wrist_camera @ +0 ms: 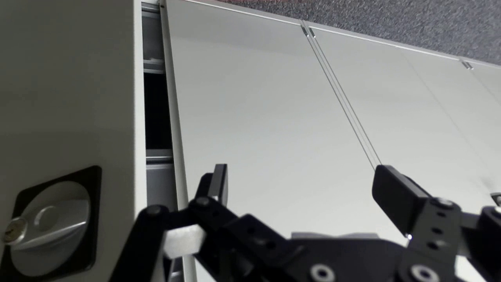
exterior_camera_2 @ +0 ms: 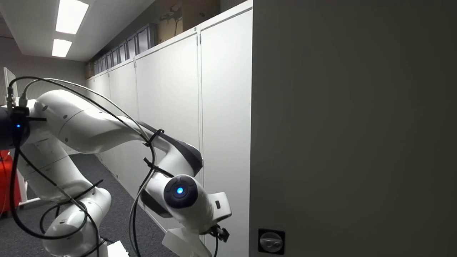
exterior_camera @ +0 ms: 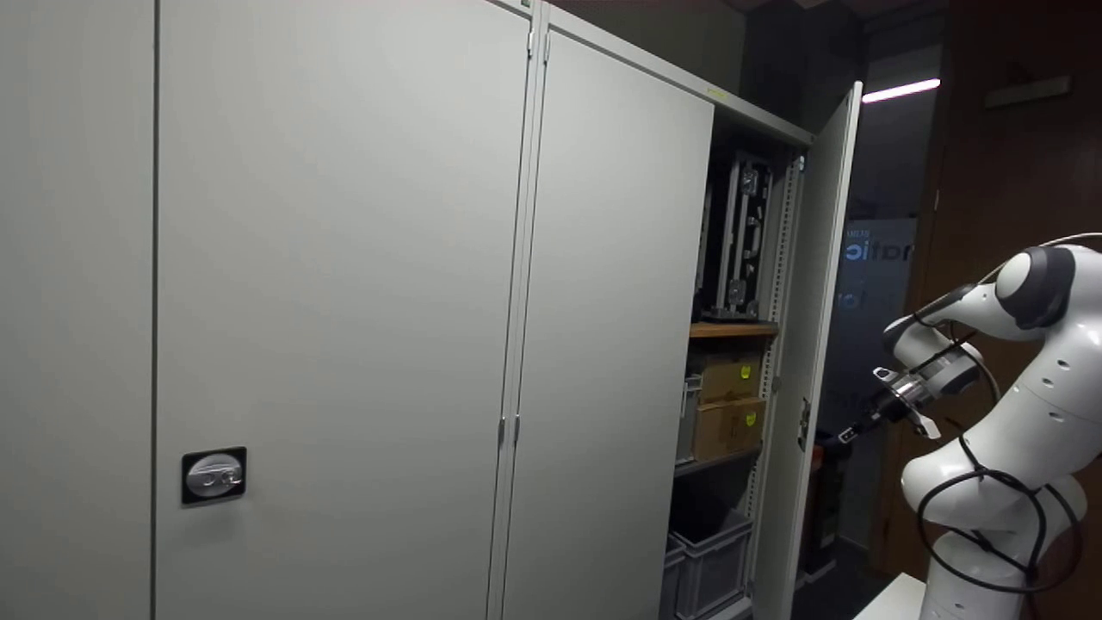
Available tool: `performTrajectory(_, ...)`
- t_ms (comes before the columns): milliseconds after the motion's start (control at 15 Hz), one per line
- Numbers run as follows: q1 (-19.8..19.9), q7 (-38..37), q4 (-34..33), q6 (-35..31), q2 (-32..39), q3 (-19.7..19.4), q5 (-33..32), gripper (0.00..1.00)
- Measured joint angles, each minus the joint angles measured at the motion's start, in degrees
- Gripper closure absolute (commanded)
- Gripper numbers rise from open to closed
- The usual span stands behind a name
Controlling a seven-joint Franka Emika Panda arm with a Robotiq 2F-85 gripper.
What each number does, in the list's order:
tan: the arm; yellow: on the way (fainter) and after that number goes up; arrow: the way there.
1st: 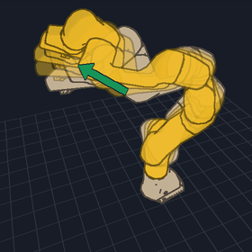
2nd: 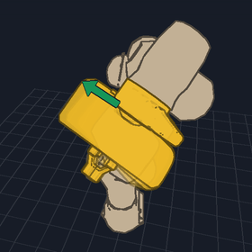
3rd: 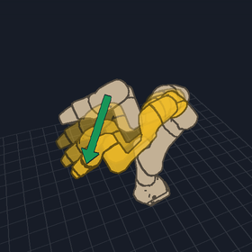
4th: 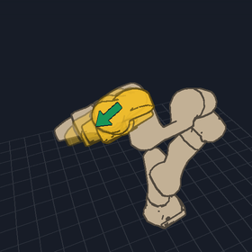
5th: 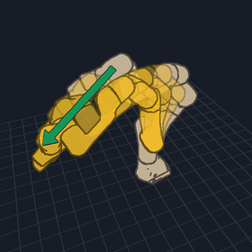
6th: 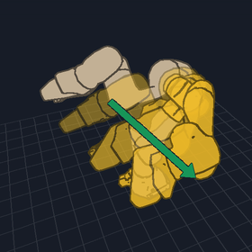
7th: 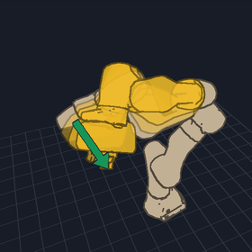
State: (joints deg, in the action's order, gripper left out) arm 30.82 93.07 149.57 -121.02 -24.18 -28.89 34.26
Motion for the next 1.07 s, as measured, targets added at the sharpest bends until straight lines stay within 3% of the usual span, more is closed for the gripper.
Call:
performTrajectory(667, -6.1, -14.0, 0.1, -0.3, -7.2, 6.6, -15.3, 0.0)
performTrajectory(1067, -11.2, -21.3, -0.2, -1.5, -7.5, 9.1, -18.9, 0.0)
